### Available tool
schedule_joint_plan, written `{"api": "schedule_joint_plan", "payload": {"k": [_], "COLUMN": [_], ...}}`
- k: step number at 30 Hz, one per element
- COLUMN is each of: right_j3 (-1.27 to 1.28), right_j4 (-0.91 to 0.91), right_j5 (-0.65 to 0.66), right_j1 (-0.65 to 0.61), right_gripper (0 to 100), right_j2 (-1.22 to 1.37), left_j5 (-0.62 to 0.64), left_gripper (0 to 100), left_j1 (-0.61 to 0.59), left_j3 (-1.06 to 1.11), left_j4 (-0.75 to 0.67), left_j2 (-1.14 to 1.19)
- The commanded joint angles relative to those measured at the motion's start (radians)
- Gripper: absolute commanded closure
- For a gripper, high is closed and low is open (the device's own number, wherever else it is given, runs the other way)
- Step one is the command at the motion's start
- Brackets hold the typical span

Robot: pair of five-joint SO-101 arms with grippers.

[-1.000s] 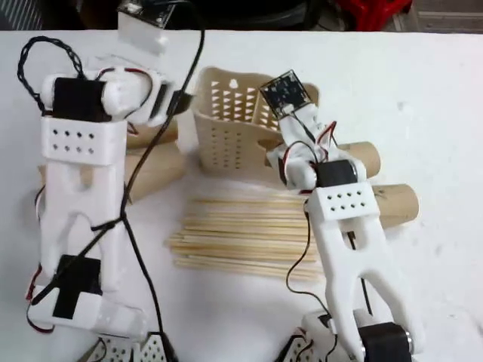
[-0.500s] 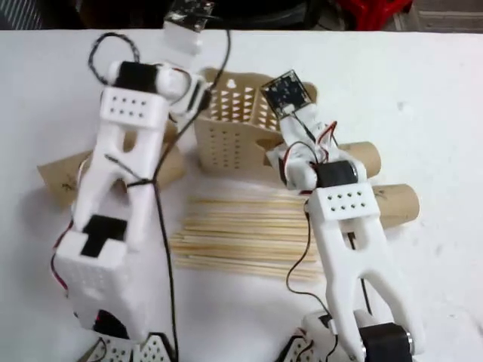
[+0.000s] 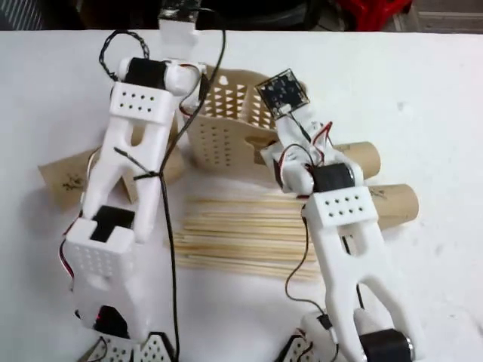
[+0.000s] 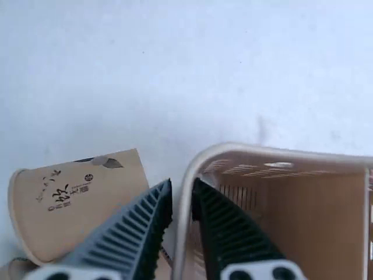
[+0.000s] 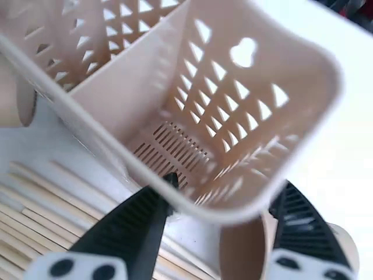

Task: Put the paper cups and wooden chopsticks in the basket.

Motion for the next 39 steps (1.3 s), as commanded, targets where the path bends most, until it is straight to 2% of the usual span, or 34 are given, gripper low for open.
{"api": "schedule_joint_plan", "payload": {"k": [1, 13, 18, 26, 33, 36, 39], "right_j3": [0.011, 0.364, 0.410, 0.408, 0.410, 0.410, 0.408], "right_j4": [0.012, -0.070, -0.008, 0.125, 0.174, 0.179, 0.208], "right_j5": [-0.037, -0.035, -0.034, 0.023, 0.052, 0.054, 0.055], "right_j1": [0.005, -0.022, -0.024, -0.087, -0.088, -0.087, -0.087], "right_gripper": [74.4, 74.2, 74.1, 74.4, 75.9, 78.8, 79.0], "right_j2": [-0.108, -0.453, -0.567, -0.615, -0.613, -0.613, -0.613], "left_j5": [0.075, 0.094, 0.061, 0.011, -0.052, -0.078, -0.110], "left_gripper": [93, 92, 82, 80, 80, 80, 80], "left_j1": [-0.002, 0.028, 0.048, 0.033, -0.013, -0.059, -0.116], "left_j3": [-0.051, -0.052, -0.068, -0.384, -0.704, -0.813, -0.816], "left_j4": [-0.025, -0.005, 0.015, 0.221, 0.416, 0.433, 0.436], "left_j2": [-0.008, -0.007, -0.018, -0.016, -0.019, -0.019, -0.047]}}
